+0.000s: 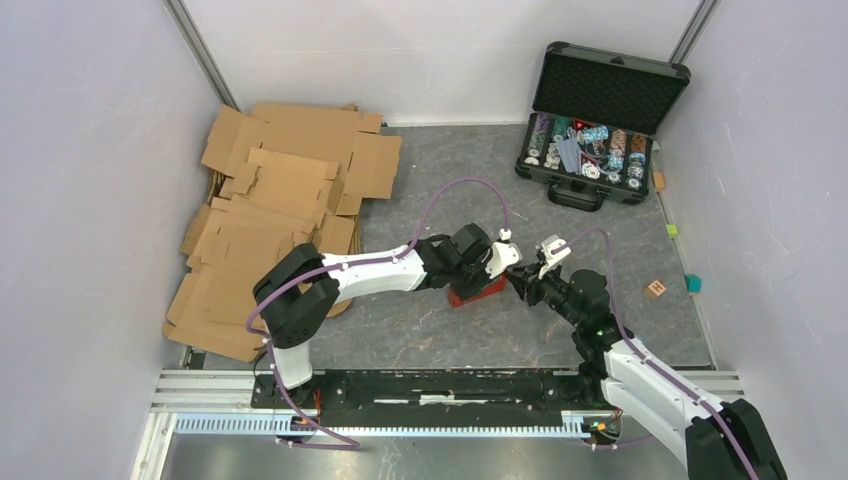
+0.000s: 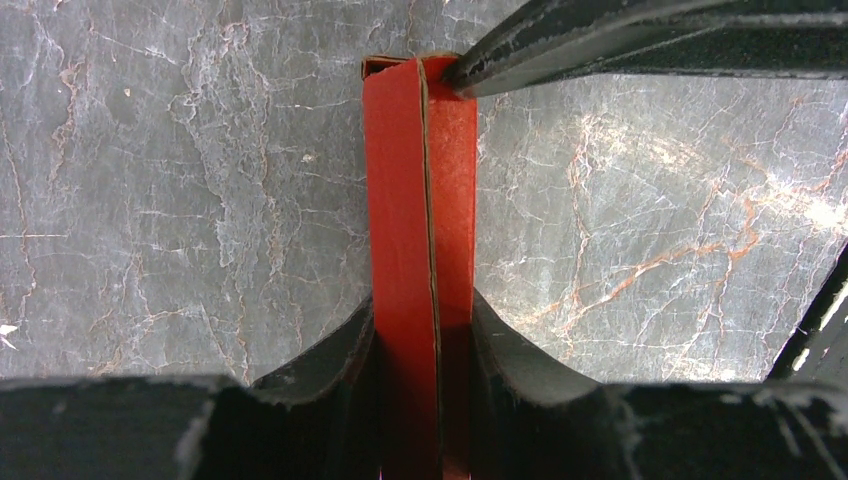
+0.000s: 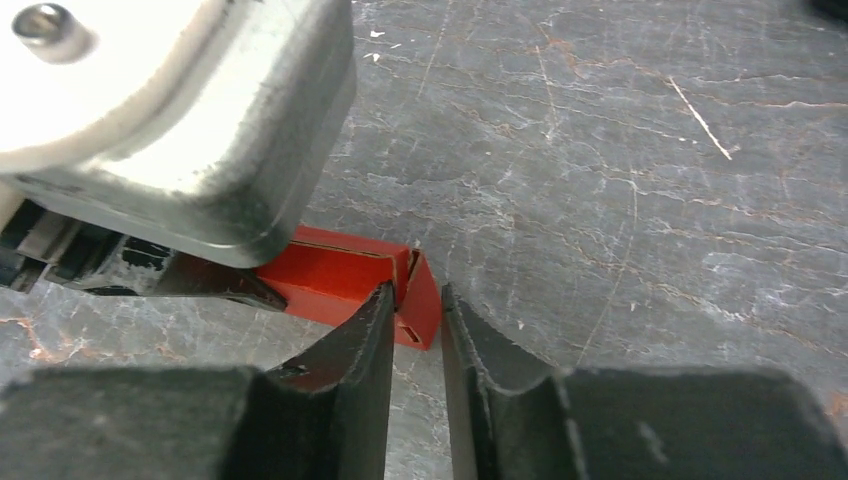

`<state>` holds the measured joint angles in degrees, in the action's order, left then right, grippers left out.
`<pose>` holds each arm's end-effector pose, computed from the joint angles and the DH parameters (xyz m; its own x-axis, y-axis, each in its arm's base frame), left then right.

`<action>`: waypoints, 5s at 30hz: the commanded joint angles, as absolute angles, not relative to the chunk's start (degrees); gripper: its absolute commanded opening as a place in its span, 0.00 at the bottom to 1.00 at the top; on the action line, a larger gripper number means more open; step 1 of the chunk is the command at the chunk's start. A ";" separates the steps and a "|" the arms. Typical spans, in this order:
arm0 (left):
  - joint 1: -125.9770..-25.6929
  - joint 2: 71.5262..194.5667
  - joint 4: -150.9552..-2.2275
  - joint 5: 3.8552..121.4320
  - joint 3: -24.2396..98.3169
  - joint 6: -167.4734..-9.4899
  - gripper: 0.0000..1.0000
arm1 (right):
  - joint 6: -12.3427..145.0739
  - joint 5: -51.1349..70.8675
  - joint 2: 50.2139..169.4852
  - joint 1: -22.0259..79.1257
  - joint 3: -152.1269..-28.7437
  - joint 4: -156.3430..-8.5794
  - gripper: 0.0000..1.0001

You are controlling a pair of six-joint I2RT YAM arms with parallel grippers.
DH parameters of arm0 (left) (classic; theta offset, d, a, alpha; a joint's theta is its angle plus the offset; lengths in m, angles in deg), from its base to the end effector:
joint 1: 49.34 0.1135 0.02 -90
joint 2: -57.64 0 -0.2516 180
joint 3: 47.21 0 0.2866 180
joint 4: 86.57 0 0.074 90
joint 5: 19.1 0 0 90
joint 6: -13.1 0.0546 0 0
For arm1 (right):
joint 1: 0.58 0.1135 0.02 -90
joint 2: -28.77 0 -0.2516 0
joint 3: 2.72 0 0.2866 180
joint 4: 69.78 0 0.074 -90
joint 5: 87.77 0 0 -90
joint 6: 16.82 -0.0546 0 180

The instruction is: Fold the paper box

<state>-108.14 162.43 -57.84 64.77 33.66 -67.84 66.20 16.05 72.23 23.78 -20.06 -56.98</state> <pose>0.2147 -0.3657 0.1386 -0.2675 0.7439 -0.6125 0.9379 0.3468 0.0117 0.1935 0.1019 0.1311 -0.2827 0.0015 -0.9592 -0.5822 0.7944 0.1729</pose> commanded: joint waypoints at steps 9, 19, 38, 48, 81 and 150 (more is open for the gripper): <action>-108.83 165.74 -50.93 63.34 32.54 -68.41 0.32 | 55.50 13.18 69.40 23.33 -21.54 -54.86 0.39; -108.92 165.58 -50.93 63.83 32.41 -68.39 0.32 | 34.47 11.34 68.82 20.69 -15.06 -40.57 0.40; -109.18 165.11 -50.81 64.40 32.36 -68.49 0.32 | 34.38 13.63 79.74 20.67 -19.46 -44.85 0.30; -109.17 166.16 -49.97 64.49 33.07 -68.55 0.32 | 37.13 13.17 77.81 20.68 -15.09 -48.88 0.28; -109.11 167.85 -49.35 65.08 33.69 -69.02 0.35 | 40.77 11.78 81.20 20.69 -7.02 -47.63 0.25; -109.14 163.72 -52.69 65.20 31.14 -69.60 0.36 | 38.74 20.40 73.71 22.67 -15.17 -41.36 0.00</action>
